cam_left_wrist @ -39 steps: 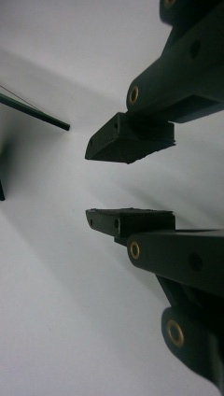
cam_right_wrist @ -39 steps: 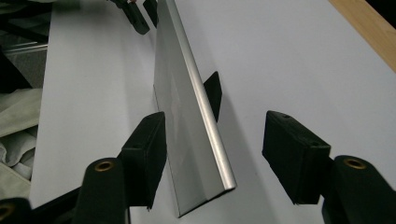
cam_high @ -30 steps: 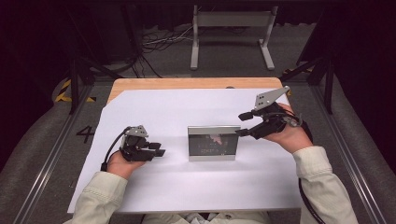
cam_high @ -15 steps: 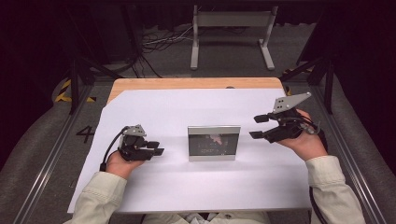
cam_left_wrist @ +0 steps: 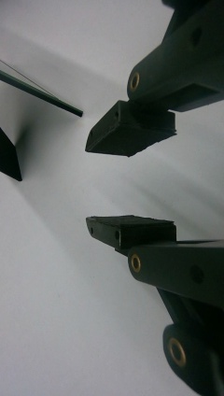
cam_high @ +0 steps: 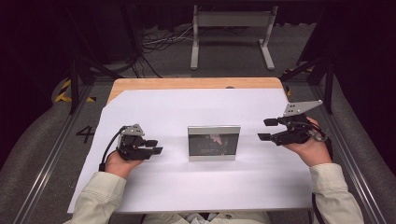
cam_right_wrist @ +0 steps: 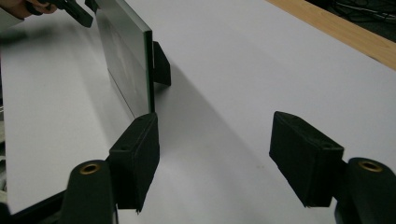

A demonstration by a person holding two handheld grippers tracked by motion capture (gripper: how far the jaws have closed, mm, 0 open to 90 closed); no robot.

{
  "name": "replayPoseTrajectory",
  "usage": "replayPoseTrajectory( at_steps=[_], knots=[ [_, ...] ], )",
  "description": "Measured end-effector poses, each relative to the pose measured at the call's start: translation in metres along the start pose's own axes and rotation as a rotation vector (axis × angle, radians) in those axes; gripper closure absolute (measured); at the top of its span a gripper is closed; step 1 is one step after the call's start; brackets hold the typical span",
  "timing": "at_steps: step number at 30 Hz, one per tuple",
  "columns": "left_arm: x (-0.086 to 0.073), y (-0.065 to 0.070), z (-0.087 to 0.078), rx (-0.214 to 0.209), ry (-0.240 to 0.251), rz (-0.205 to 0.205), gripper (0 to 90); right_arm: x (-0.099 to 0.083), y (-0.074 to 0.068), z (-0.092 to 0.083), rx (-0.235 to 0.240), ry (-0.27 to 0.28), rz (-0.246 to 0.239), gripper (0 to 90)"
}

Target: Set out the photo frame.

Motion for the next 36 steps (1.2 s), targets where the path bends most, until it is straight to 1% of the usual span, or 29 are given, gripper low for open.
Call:
replayPoseTrajectory(
  at_steps=[2, 6, 14, 17, 20, 25, 26, 30, 31, 32, 33, 36],
  knots=[
    [0.000, -0.001, 0.000, 0.002, 0.002, 0.001, 58.1, -0.003, 0.002, 0.000, -0.004, 0.003, 0.008, 33.3],
    [0.000, -0.001, 0.000, -0.001, 0.004, -0.013, 58.0, -0.010, 0.004, 0.000, -0.006, 0.004, 0.021, 32.7],
    [0.000, -0.002, 0.000, 0.004, 0.010, -0.010, 57.9, -0.019, 0.008, 0.003, -0.008, 0.013, 0.048, 32.2],
    [0.000, -0.002, -0.001, 0.007, 0.013, -0.016, 57.9, -0.021, 0.010, 0.006, -0.016, 0.021, 0.060, 31.6],
    [0.000, -0.003, 0.000, 0.011, 0.013, -0.018, 57.8, -0.025, 0.013, 0.010, -0.031, 0.010, 0.069, 31.6],
    [-0.001, -0.004, 0.000, 0.012, 0.012, -0.020, 57.8, -0.035, 0.016, 0.016, -0.033, -0.001, 0.079, 31.9],
    [-0.002, -0.004, 0.000, 0.012, 0.012, -0.026, 57.7, -0.036, 0.016, 0.017, -0.038, -0.003, 0.079, 31.9],
    [-0.002, -0.004, 0.001, 0.014, 0.016, -0.023, 57.7, -0.045, 0.019, 0.023, -0.068, -0.006, 0.081, 29.8],
    [-0.002, -0.004, 0.001, 0.014, 0.016, -0.023, 57.7, -0.045, 0.019, 0.023, -0.068, -0.006, 0.081, 29.8],
    [-0.003, -0.004, 0.001, 0.015, 0.016, -0.019, 57.6, -0.050, 0.021, 0.028, -0.073, -0.018, 0.086, 29.3],
    [-0.003, -0.005, 0.002, 0.017, 0.015, -0.011, 57.6, -0.053, 0.021, 0.030, -0.072, -0.023, 0.091, 29.3],
    [-0.004, -0.004, 0.004, 0.013, 0.009, -0.007, 56.8, -0.058, 0.023, 0.036, -0.065, -0.034, 0.093, 29.3]
  ],
)
Point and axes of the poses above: each handheld gripper's, and its own axes: z roughly forward along the jaws, x roughly out of its top, y roughly to its right, the point moved 5 cm from there along z, roughly forward along the jaws, and after that the axes turned 15 degrees about x, right-handed, at the moved point
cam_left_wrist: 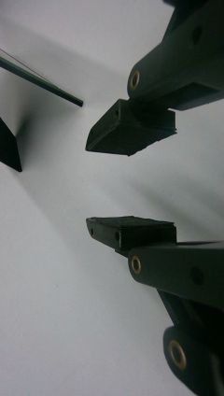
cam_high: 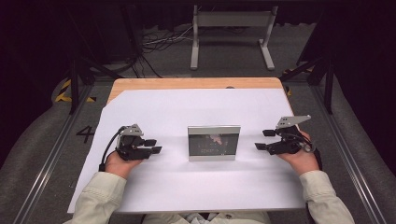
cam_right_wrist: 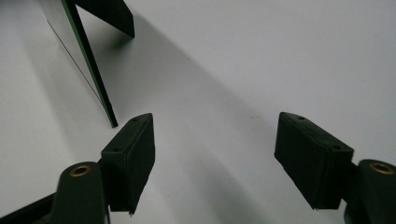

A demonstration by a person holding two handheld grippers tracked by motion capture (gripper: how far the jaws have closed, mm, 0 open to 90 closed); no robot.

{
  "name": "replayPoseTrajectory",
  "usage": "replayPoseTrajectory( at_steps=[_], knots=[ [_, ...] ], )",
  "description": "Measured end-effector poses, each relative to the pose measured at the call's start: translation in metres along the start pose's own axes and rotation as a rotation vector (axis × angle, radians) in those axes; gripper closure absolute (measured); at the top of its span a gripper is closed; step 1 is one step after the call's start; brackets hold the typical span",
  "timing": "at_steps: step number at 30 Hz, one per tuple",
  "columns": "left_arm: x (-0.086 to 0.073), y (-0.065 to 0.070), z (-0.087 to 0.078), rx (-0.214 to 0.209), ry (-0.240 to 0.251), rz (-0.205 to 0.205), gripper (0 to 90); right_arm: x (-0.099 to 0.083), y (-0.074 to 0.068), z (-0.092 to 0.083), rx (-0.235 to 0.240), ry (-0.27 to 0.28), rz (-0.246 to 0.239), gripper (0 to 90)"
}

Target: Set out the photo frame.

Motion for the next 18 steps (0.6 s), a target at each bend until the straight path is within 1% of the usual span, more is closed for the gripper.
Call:
replayPoseTrajectory(
  at_steps=[2, 3, 5, 6, 8, 9, 10, 11, 14, 18],
  knots=[
    [0.000, 0.000, 0.001, -0.003, 0.000, 0.004, 56.1, -0.001, 0.000, 0.002, 0.003, -0.005, 0.003, 29.1],
    [-0.001, 0.001, 0.002, -0.006, -0.006, 0.003, 55.9, -0.003, 0.001, 0.007, 0.010, -0.018, 0.005, 28.4],
    [-0.001, 0.001, 0.002, -0.008, -0.007, 0.000, 55.9, -0.003, 0.001, 0.008, 0.011, -0.020, 0.005, 28.1],
    [-0.001, 0.001, 0.002, -0.012, -0.007, -0.001, 55.8, -0.005, 0.000, 0.012, 0.018, -0.031, 0.008, 27.6],
    [-0.001, 0.001, 0.002, -0.015, -0.009, -0.002, 55.6, -0.006, 0.000, 0.015, 0.027, -0.041, 0.010, 27.5],
    [-0.001, 0.001, 0.002, -0.015, -0.009, -0.002, 55.5, -0.006, 0.000, 0.015, 0.027, -0.041, 0.010, 27.5],
    [-0.001, 0.001, 0.002, -0.012, -0.010, 0.004, 55.5, -0.006, 0.000, 0.016, 0.037, -0.048, 0.016, 26.9],
    [-0.002, 0.001, 0.002, -0.015, -0.015, 0.001, 55.5, -0.006, 0.000, 0.016, 0.037, -0.048, 0.016, 26.9],
    [-0.002, 0.000, 0.003, -0.015, -0.020, -0.007, 55.0, -0.008, -0.002, 0.018, 0.060, -0.063, 0.027, 26.4],
    [-0.002, 0.000, 0.003, -0.010, -0.016, -0.007, 54.6, -0.009, -0.002, 0.018, 0.058, -0.064, 0.027, 26.2]
  ],
)
Point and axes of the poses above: each handheld gripper's, and its own axes: z roughly forward along the jaws, x roughly out of its top, y roughly to its right, the point moved 5 cm from there along z, roughly forward along the jaws, and after that the axes turned 15 degrees about x, right-handed, at the moved point
